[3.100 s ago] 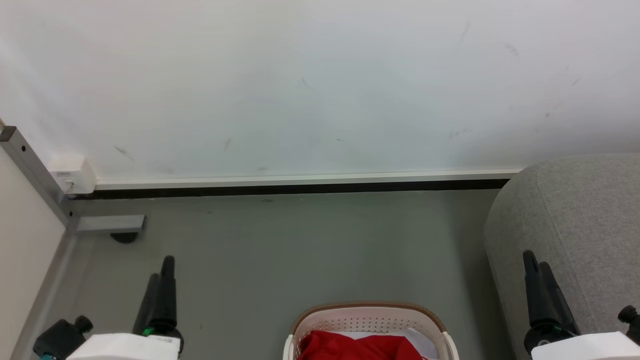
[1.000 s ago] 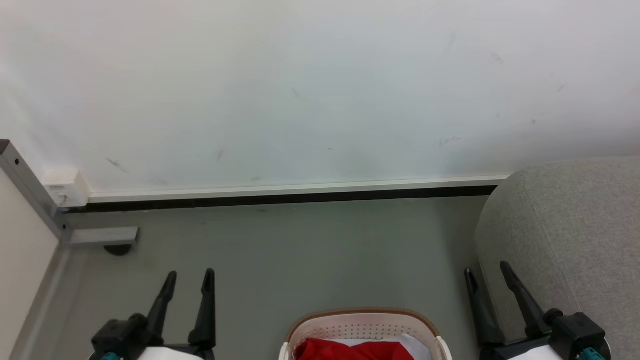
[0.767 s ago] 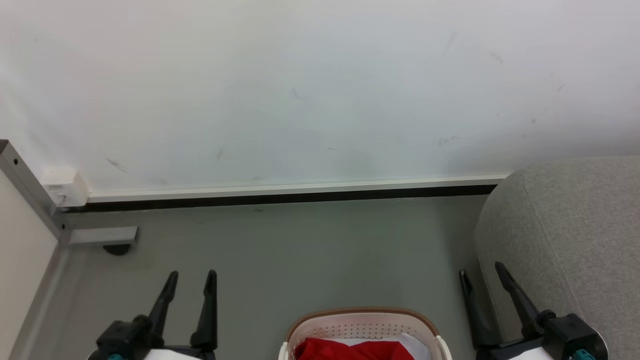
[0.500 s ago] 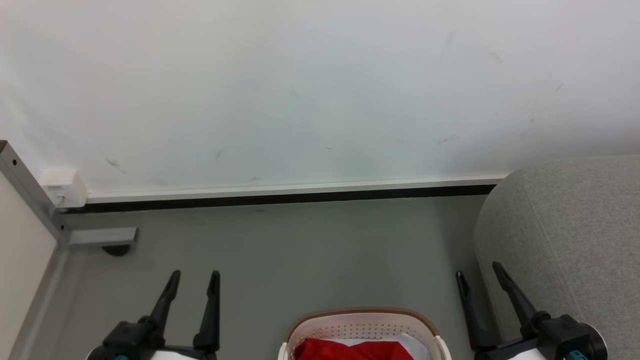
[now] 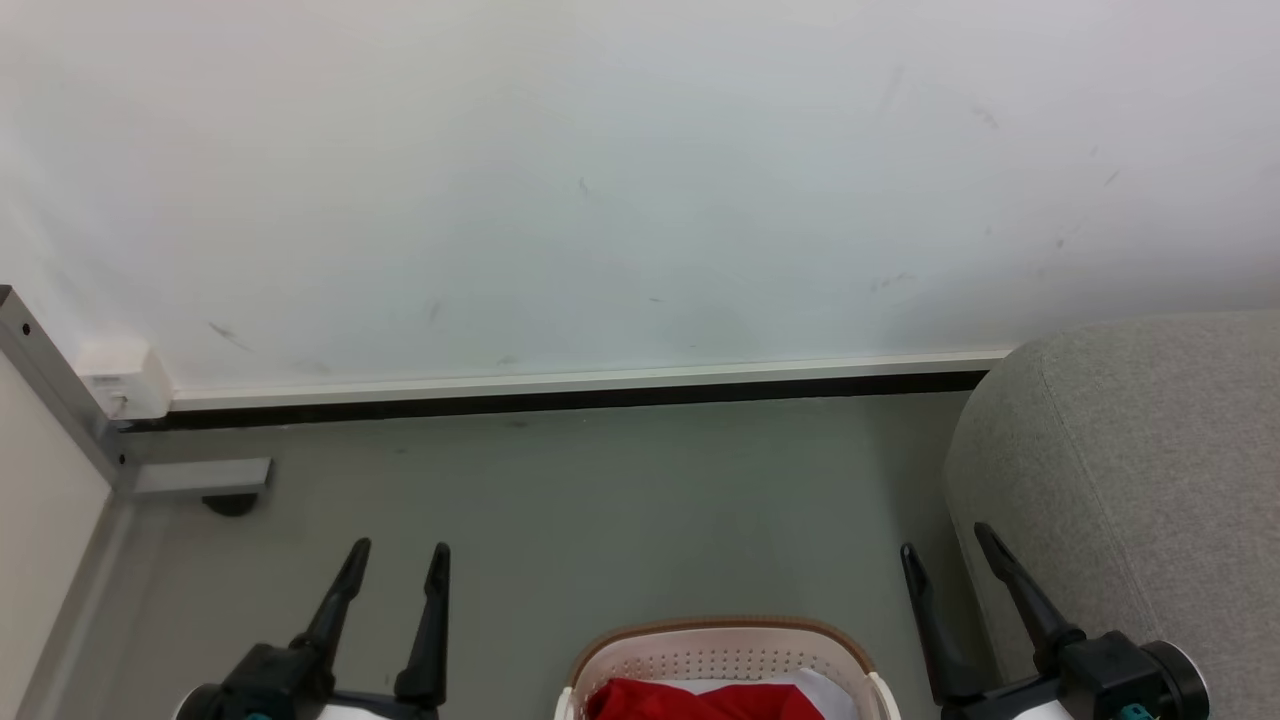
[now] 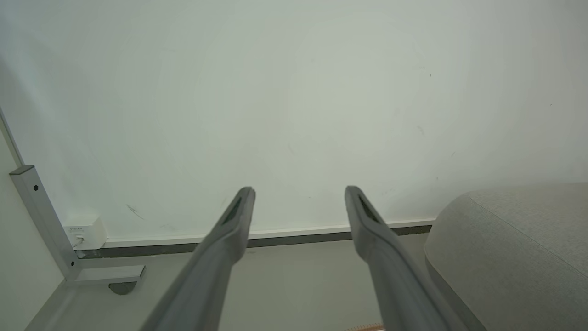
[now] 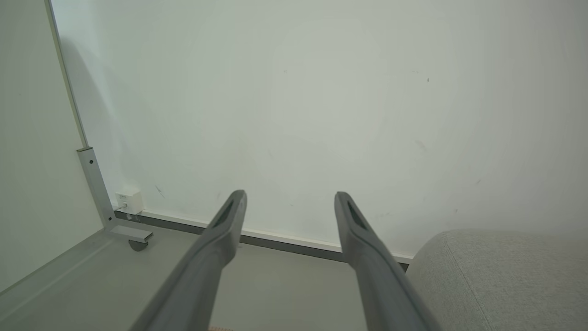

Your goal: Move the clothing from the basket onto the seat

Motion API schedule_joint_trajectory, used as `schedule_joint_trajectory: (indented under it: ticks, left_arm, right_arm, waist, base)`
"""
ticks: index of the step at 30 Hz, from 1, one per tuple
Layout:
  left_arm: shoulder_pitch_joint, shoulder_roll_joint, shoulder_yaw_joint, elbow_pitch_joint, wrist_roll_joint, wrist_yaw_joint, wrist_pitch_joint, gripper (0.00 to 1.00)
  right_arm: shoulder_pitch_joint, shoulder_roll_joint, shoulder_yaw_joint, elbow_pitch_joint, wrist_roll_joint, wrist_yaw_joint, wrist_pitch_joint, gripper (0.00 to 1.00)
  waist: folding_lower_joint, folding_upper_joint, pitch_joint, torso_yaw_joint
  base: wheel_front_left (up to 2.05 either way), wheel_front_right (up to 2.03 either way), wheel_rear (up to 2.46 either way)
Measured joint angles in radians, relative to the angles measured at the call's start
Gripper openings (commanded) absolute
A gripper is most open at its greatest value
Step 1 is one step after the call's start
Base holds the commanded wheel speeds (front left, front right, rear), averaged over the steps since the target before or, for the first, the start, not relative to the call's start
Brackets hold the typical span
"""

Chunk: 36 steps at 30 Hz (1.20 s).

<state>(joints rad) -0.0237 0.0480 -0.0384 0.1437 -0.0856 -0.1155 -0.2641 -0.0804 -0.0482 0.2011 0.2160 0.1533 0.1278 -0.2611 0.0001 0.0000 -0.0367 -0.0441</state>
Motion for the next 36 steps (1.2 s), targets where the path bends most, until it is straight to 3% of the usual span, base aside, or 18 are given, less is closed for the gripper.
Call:
schedule_joint_trajectory:
  ticks: [20,36]
  left_arm:
    - [0.001,0.0,0.0,-0.001,-0.002,0.002,0.0,1.0]
    - [-0.039,0.027,-0.057,0.078,0.028,-0.011,0.0,1.0]
  right_arm:
    - [0.0,0.0,0.002,0.012,0.017,0.001,0.0,1.0]
    - [-0.025,0.001,0.011,-0.001,0.029,0.001,0.0,1.0]
  waist:
    - [0.0,0.0,0.005,-0.017]
    - [0.0,0.0,0.082,-0.129]
  base:
    - [0.0,0.0,0.0]
    - [0.0,0.0,0.0]
